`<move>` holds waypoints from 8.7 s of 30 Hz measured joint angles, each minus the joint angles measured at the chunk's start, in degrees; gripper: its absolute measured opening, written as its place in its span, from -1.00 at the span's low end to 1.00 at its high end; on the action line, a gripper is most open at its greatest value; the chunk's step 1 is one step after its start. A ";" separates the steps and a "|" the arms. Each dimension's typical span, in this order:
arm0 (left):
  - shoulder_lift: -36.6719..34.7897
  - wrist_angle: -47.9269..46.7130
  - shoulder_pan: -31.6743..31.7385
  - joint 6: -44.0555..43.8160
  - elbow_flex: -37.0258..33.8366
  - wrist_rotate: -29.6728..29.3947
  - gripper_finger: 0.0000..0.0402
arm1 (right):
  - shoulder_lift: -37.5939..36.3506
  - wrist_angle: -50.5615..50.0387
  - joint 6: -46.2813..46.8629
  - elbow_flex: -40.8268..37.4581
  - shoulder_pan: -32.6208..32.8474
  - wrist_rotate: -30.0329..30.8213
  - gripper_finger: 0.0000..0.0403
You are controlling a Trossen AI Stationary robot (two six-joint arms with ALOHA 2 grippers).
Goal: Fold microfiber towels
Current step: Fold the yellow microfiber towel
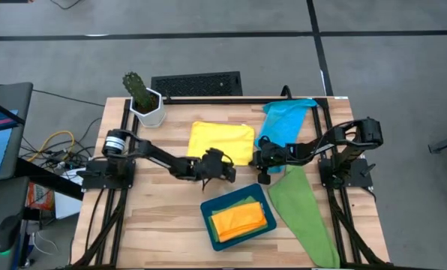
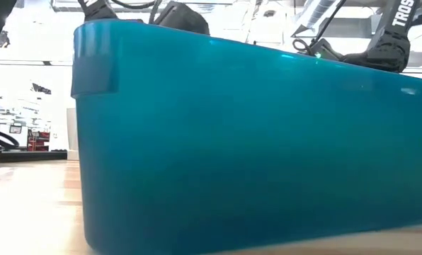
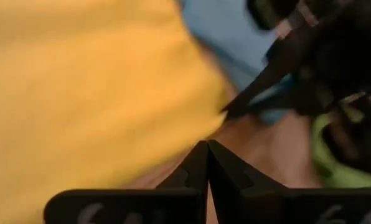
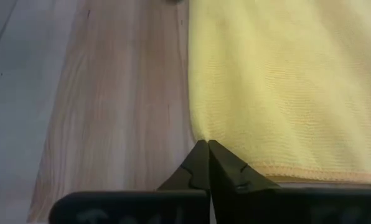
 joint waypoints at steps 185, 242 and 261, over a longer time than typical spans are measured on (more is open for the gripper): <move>-3.62 -6.35 4.07 11.35 2.81 21.58 -1.00 | 7.93 -7.28 -20.52 10.64 0.26 -17.74 -0.93; -3.78 -18.79 -3.78 2.95 3.17 7.88 -1.00 | 12.28 -15.88 -26.71 28.79 -0.67 -17.98 -0.94; -12.67 -34.44 -6.53 -1.25 -4.10 -3.09 -1.00 | 12.62 -11.39 -25.75 28.72 1.43 -18.81 -0.93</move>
